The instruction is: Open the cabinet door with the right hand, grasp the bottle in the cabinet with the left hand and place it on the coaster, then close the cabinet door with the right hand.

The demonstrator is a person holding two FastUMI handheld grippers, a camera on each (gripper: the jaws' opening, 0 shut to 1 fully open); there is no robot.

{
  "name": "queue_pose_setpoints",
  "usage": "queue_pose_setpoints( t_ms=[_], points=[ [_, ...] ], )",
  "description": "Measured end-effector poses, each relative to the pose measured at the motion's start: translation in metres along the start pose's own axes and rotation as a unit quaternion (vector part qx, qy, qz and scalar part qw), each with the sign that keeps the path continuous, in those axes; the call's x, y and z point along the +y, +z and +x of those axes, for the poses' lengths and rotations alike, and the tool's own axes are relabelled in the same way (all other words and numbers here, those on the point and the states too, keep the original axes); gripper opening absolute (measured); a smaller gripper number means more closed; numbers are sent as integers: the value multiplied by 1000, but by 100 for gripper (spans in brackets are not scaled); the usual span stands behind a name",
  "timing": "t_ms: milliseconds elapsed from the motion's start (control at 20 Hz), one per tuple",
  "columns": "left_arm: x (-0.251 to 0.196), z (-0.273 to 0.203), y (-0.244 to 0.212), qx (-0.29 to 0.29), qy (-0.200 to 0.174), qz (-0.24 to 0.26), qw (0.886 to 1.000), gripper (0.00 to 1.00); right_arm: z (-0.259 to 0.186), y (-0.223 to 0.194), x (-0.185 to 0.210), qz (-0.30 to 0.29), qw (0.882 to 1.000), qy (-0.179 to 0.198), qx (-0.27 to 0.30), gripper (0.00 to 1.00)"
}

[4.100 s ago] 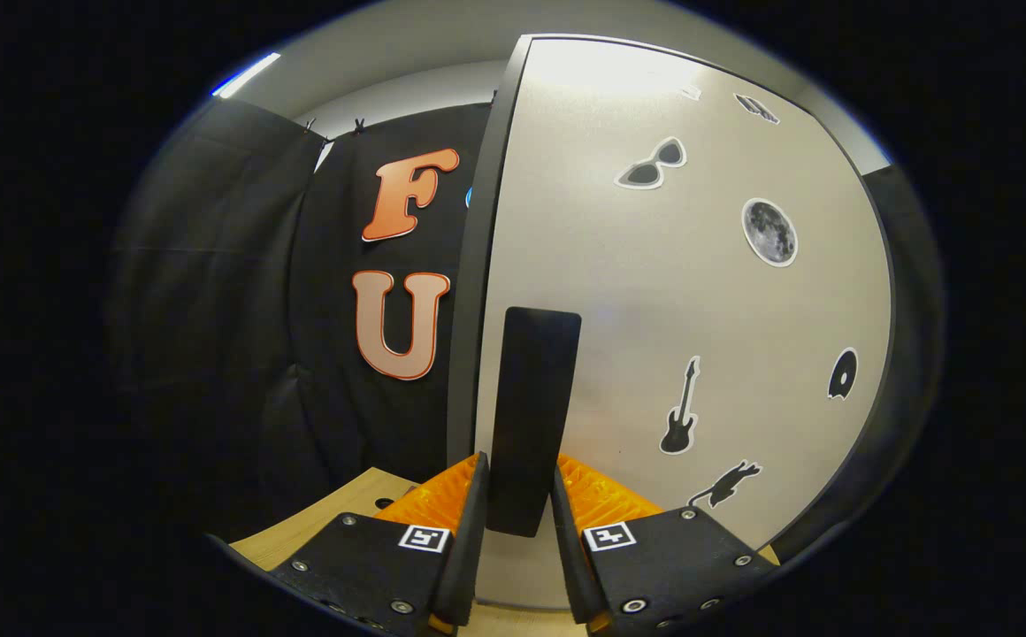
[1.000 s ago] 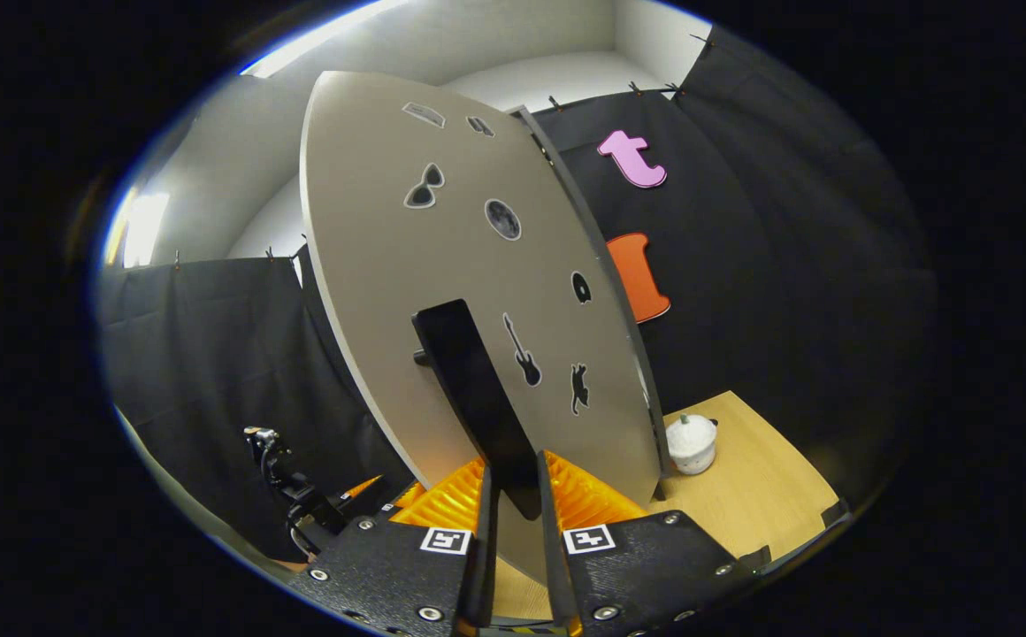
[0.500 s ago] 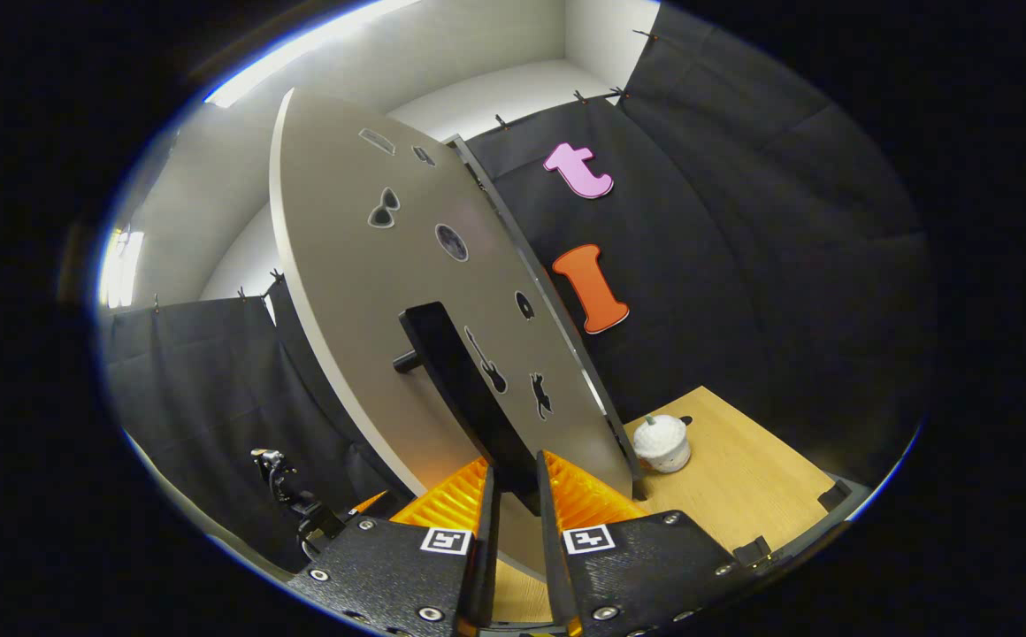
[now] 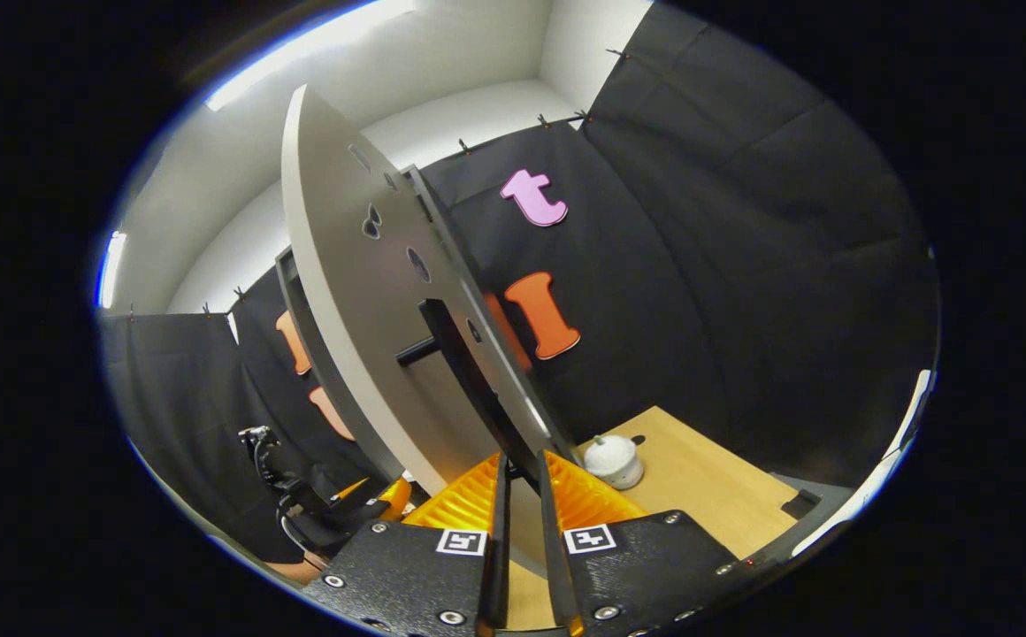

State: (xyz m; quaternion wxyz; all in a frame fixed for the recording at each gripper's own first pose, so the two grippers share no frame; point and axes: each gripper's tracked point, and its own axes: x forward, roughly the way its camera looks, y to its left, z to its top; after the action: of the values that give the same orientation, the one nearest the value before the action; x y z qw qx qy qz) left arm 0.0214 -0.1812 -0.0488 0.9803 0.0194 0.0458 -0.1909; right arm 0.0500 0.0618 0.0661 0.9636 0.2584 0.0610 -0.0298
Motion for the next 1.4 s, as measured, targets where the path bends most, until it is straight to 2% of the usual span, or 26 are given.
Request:
queue_pose_setpoints(
  t_ms=[150,250,400,650,850,950,1000,1050,1100,1150,1400],
  points=[
    [-10,25,-2,8,-10,-11,1000,98,-8,-2,7,18,1000,20,-4,16],
    [-15,41,0,11,-14,-18,1000,99,-11,0,-2,17,1000,12,-10,16],
    [-22,66,6,9,-21,-27,999,100,-21,8,-8,19,999,6,-25,26],
    [-28,106,9,12,-20,-29,999,98,-30,16,-30,12,999,-20,-42,32],
    [-20,136,3,28,-4,-38,999,99,-27,18,-43,-9,998,-42,-46,52],
    [-19,149,-1,35,-3,-38,999,99,-27,20,-45,-12,998,-46,-50,58],
    [-18,155,-3,37,-1,-35,999,98,-26,21,-48,-14,997,-50,-52,75],
    [-19,159,-3,37,0,-32,999,98,-27,23,-50,-18,997,-53,-55,77],
    [-19,164,-4,38,3,-26,999,96,-27,24,-52,-21,997,-56,-56,89],
    [-19,169,-5,37,5,-21,999,99,-27,24,-55,-25,996,-61,-57,84],
    [-22,196,-15,55,10,-16,998,99,-28,23,-62,-59,994,-79,-53,90]
  ],
)
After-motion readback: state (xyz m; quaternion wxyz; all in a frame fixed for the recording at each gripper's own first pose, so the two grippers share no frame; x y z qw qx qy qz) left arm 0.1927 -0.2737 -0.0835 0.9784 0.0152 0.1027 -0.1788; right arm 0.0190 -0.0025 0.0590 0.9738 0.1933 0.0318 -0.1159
